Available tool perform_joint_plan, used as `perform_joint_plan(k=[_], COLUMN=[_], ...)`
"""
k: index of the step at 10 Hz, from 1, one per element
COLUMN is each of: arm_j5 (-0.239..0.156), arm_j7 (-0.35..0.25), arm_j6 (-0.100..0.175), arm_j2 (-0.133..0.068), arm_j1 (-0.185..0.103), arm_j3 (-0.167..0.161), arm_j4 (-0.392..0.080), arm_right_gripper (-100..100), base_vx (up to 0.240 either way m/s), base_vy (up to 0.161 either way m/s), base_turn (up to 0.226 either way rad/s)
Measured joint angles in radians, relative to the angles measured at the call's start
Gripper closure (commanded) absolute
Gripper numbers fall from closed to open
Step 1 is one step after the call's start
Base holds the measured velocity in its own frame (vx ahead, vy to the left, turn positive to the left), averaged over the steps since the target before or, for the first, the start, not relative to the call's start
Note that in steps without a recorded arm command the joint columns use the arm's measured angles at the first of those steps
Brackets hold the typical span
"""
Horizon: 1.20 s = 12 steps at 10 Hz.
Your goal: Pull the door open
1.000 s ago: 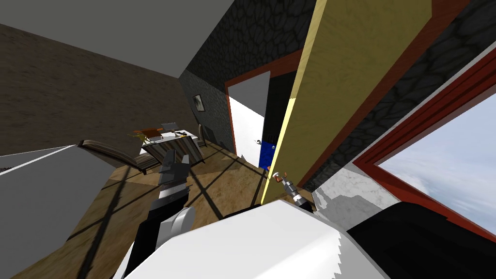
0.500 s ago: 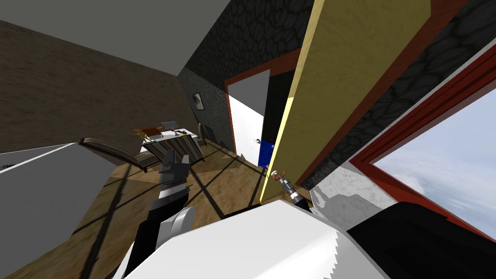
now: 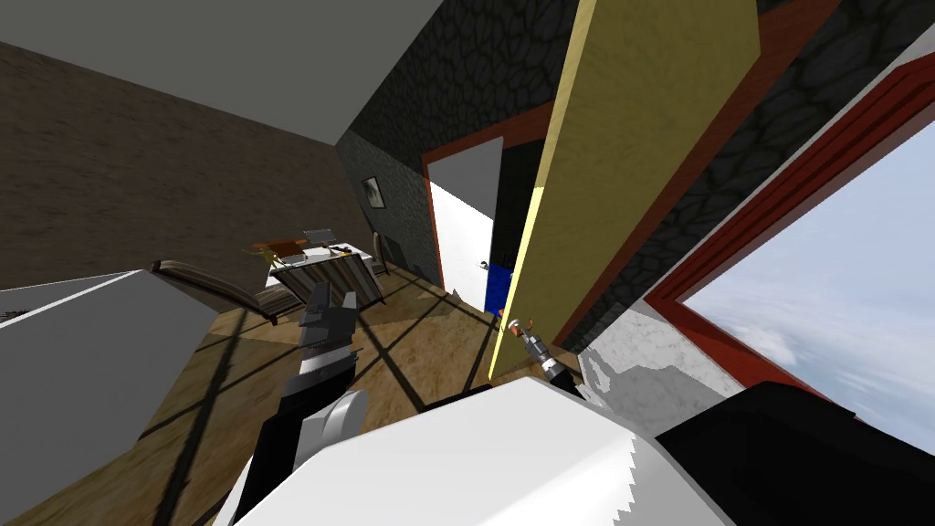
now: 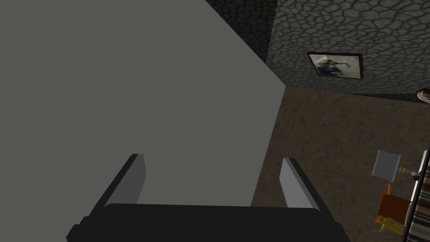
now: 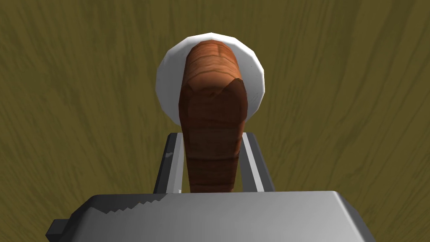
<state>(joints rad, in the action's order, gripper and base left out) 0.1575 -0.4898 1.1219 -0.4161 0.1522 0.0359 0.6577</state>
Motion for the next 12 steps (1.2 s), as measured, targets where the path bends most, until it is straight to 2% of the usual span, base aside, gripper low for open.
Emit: perform_joint_plan(k=[1,2,5,8,9,11,12], arm_j5=[-0.007,-0.012,-0.025,-0.035,-0.039,-0.047,-0.045], arm_j7=[0.006,0.009,0.014,0.021,0.021,0.032,0.033], arm_j6=[-0.001,0.008,-0.032,-0.042,-0.056,-0.048,-0.047], arm_j2=[0.0,-0.003,-0.005,-0.002,-0.004,0.007,0.01], arm_j1=[-0.012,-0.04,-0.026,-0.06,-0.066,-0.098,-0.1], arm_j3=[-0.016,-0.031,-0.07,-0.109,-0.128,-0.168,-0.174], arm_j4=[-0.003,-0.035,0.026,0.01,0.023,-0.008,-0.01], arm_right_gripper=[100,100,100,100,100,100,100], base_vx=[-0.112,-0.069,-0.088,-0.09,-0.107,-0.048,0.004], base_vy=[-0.045,-0.029,-0.063,-0.086,-0.15,-0.106,-0.012], base_turn=[-0.009,0.002,-0.011,-0.004,0.011,0.021,-0.008])
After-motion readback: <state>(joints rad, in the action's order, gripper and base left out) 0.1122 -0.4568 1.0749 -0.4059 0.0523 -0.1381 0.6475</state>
